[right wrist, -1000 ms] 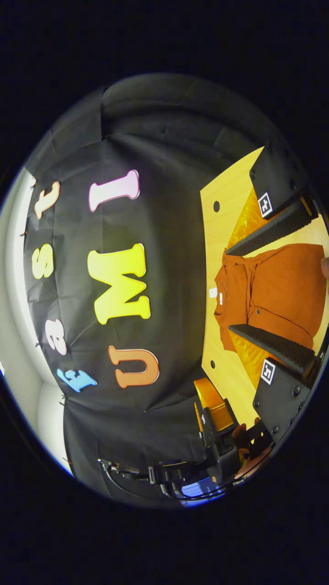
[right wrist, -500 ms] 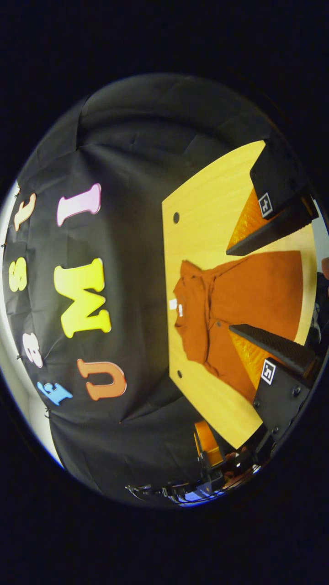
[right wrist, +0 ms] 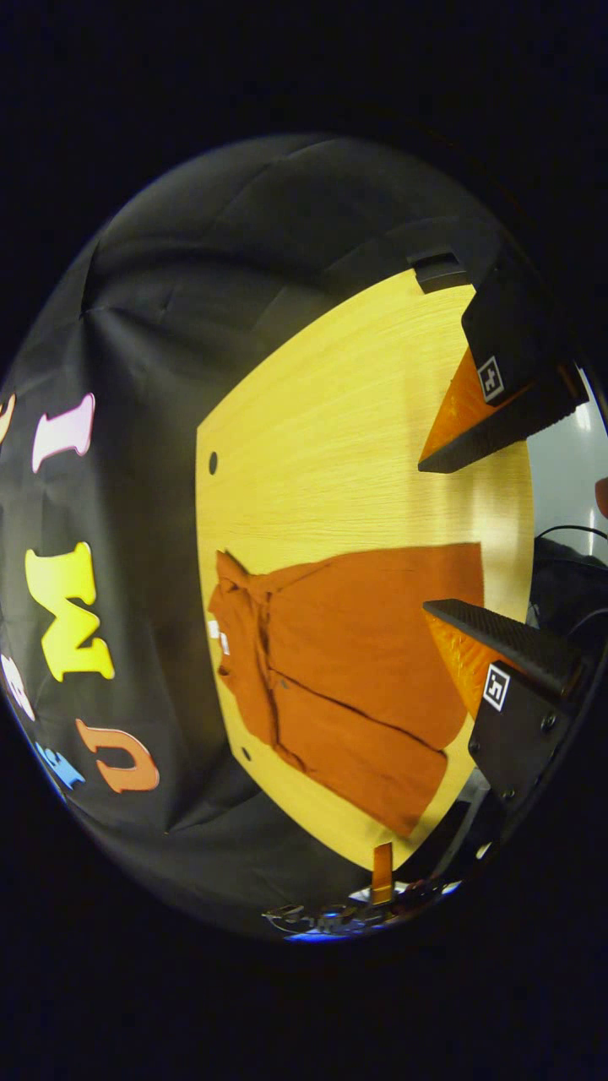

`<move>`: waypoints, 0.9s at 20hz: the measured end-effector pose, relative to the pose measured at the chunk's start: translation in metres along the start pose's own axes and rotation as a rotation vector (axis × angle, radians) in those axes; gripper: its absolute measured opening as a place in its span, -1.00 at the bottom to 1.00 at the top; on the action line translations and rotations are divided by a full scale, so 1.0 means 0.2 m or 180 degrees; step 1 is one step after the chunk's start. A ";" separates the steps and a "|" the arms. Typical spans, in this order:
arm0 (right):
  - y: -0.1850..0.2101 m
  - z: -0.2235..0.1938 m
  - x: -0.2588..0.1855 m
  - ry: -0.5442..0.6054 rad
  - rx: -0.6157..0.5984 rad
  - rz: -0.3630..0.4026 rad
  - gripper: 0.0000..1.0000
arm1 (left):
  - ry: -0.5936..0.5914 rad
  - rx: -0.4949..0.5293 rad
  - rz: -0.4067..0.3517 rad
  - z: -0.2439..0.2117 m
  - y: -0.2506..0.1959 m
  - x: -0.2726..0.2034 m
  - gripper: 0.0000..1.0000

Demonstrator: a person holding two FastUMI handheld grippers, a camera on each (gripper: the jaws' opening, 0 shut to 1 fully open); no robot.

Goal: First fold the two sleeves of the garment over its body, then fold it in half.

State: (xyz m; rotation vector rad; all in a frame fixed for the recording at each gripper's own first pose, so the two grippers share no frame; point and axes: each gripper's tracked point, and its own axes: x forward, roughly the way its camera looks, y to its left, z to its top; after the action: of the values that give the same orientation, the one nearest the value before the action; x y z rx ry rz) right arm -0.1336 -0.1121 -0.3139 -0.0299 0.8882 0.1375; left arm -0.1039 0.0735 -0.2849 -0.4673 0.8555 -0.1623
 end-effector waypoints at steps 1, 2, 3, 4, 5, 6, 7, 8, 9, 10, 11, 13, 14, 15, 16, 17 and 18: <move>0.00 -0.04 0.03 0.0071 -0.0021 0.0018 0.92 | 0.0057 -0.0117 -0.0019 -0.02 0.01 0.02 0.98; 0.01 -0.06 0.06 0.0118 -0.0023 0.0025 0.92 | 0.0093 -0.0223 -0.0039 -0.05 0.02 0.02 0.97; 0.01 -0.07 0.09 0.0164 -0.0017 0.0014 0.92 | 0.0131 -0.0299 -0.0043 -0.06 0.02 0.03 0.97; 0.01 -0.08 0.12 0.0202 0.0012 0.0010 0.92 | 0.0124 -0.0363 -0.0064 -0.07 0.02 0.02 0.98; 0.01 -0.09 0.16 0.0229 0.0055 0.0014 0.92 | 0.0109 -0.0433 -0.0069 -0.05 0.02 0.03 1.00; 0.03 -0.09 0.19 0.0242 0.0101 0.0028 0.92 | 0.0122 -0.0496 -0.0082 -0.04 0.01 0.04 0.92; 0.05 -0.10 0.21 0.0261 0.0115 0.0037 0.92 | 0.0126 -0.0543 -0.0089 -0.03 0.00 0.06 0.94; 0.07 -0.10 0.24 0.0286 0.0097 0.0043 0.92 | 0.0125 -0.0582 -0.0107 -0.03 -0.01 0.08 0.93; 0.09 -0.12 0.27 0.0308 0.0080 0.0054 0.92 | 0.0143 -0.0617 -0.0138 -0.02 -0.03 0.09 0.93; 0.10 -0.12 0.28 0.0327 0.0077 0.0065 0.92 | 0.0157 -0.0634 -0.0151 -0.02 -0.04 0.10 0.92; 0.12 -0.12 0.30 0.0342 0.0090 0.0065 0.92 | 0.0174 -0.0629 -0.0154 -0.02 -0.05 0.11 1.00; 0.12 -0.13 0.32 0.0354 0.0071 0.0002 0.94 | 0.0198 -0.0607 -0.0135 -0.02 -0.06 0.13 0.80; 0.13 -0.13 0.32 0.0359 0.0066 -0.0029 0.93 | 0.0206 -0.0595 -0.0137 -0.03 -0.06 0.14 0.76; 0.15 -0.13 0.31 0.0369 0.0073 -0.0028 0.94 | 0.0218 -0.0584 -0.0136 -0.03 -0.07 0.15 0.70; 0.16 -0.13 0.32 0.0369 0.0041 -0.0046 0.94 | 0.0222 -0.0558 -0.0122 -0.03 -0.07 0.15 0.68; 0.16 -0.13 0.32 0.0376 -0.0022 -0.0089 0.94 | 0.0254 -0.0520 -0.0092 -0.03 -0.07 0.16 0.64; 0.18 -0.13 0.32 0.0373 -0.0063 -0.0089 0.93 | 0.0272 -0.0498 -0.0056 -0.05 -0.06 0.17 0.60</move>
State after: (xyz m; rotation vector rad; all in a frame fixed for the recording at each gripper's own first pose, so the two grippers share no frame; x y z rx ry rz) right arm -0.1187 -0.0716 -0.3795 -0.0694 1.0028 0.1193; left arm -0.0888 0.0483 -0.3077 -0.6179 0.9521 -0.1328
